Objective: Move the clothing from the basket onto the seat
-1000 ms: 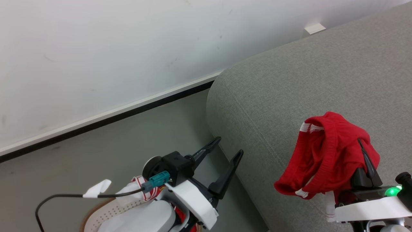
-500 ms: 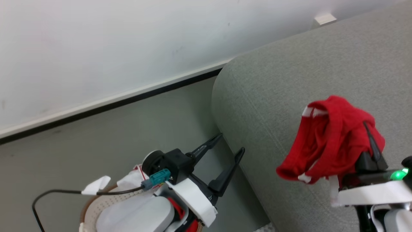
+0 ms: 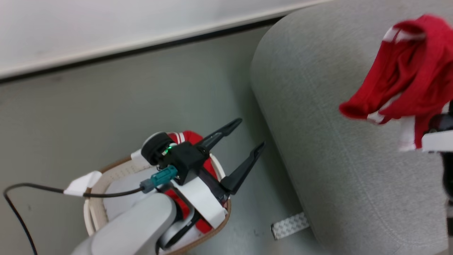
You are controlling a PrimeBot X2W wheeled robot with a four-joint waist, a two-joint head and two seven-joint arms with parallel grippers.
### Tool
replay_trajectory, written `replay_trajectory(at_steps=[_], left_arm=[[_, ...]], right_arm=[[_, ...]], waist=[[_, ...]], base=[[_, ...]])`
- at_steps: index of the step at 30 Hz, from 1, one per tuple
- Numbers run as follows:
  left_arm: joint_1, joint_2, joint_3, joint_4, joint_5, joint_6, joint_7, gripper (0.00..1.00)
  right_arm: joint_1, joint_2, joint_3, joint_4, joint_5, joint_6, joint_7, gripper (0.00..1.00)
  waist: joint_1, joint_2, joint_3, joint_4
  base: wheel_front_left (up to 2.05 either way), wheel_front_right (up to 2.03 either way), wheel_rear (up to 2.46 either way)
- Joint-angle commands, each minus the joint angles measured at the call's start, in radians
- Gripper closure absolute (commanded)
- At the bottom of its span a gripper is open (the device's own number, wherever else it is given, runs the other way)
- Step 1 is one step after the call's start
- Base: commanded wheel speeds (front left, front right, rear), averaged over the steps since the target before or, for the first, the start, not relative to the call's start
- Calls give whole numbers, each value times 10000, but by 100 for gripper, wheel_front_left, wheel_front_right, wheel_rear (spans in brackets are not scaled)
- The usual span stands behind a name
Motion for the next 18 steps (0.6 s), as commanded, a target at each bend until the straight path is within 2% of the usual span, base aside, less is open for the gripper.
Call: replay_trajectory(at_steps=[1, 8, 18], left_arm=[[-106, 109, 32, -63, 124, -46, 67, 0], [-647, 668, 170, -790, 360, -73, 397, 0], [-933, 1333, 455, -1356, 395, 0, 646, 0]], right_arm=[[-225, -99, -54, 35, -3, -22, 7, 100], [-2050, -670, -770, 799, -113, -22, 327, 100], [-4040, -1842, -1989, 2244, -384, -22, 752, 100]], waist=[[0, -1, 683, 319], [0, -1, 1997, 590], [0, -1, 3374, 973]], base=[[0, 0, 0], [0, 0, 0], [0, 0, 0]])
